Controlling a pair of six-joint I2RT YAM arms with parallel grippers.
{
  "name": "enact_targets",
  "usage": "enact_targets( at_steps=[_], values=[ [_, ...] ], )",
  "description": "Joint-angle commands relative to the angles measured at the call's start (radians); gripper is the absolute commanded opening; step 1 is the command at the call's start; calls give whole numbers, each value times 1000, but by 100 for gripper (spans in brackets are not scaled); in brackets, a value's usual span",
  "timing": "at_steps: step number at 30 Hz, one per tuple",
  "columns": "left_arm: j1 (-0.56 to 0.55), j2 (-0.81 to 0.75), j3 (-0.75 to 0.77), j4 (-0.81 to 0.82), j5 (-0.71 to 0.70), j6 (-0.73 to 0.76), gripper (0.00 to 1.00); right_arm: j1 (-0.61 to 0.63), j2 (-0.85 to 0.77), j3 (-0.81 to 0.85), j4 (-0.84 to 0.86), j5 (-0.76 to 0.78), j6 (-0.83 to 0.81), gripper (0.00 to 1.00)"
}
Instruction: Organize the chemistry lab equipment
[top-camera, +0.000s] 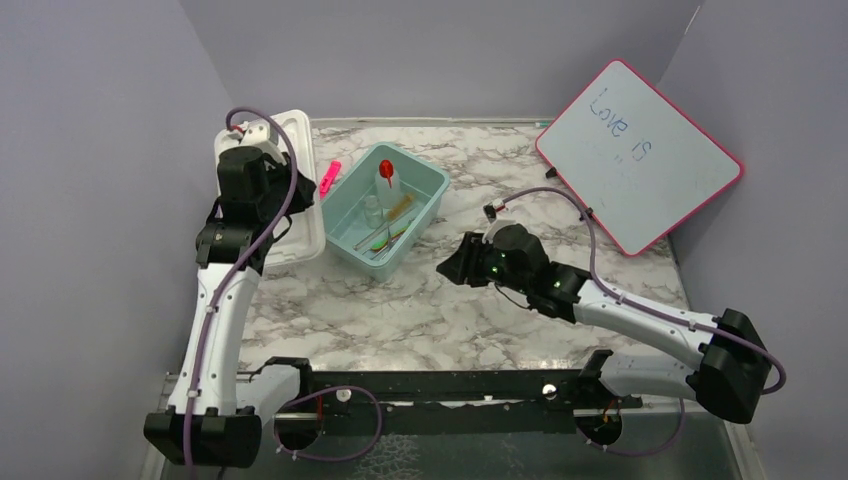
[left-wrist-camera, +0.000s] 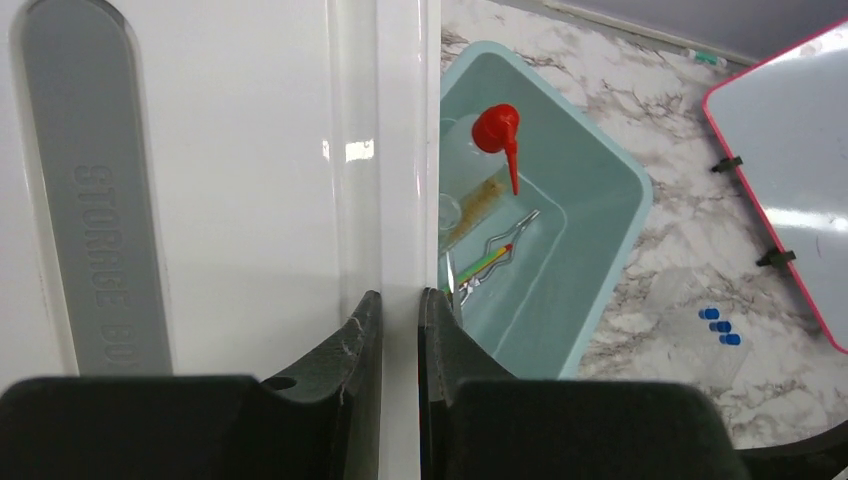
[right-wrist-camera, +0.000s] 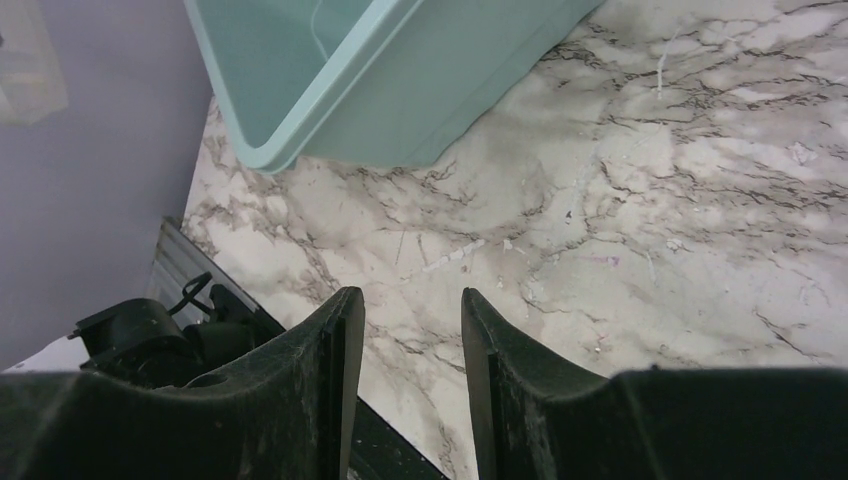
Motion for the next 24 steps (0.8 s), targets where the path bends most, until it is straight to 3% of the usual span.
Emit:
enact_targets(
  at_steps=[1,5,12,24],
  values=[
    [-40,71,82,84,169,60,4,3,-40,14,-53,79,14,45],
    [-135,123,110,94,138,88,4,3,-55,1,-63,93,18,45],
    [-391,227,145,106,-40,234,2,2,-71,-9,-80,122,25,45],
    [-499,395,158,89,-9,399,1,2,-149,-66,-109,182,59,46]
  ],
)
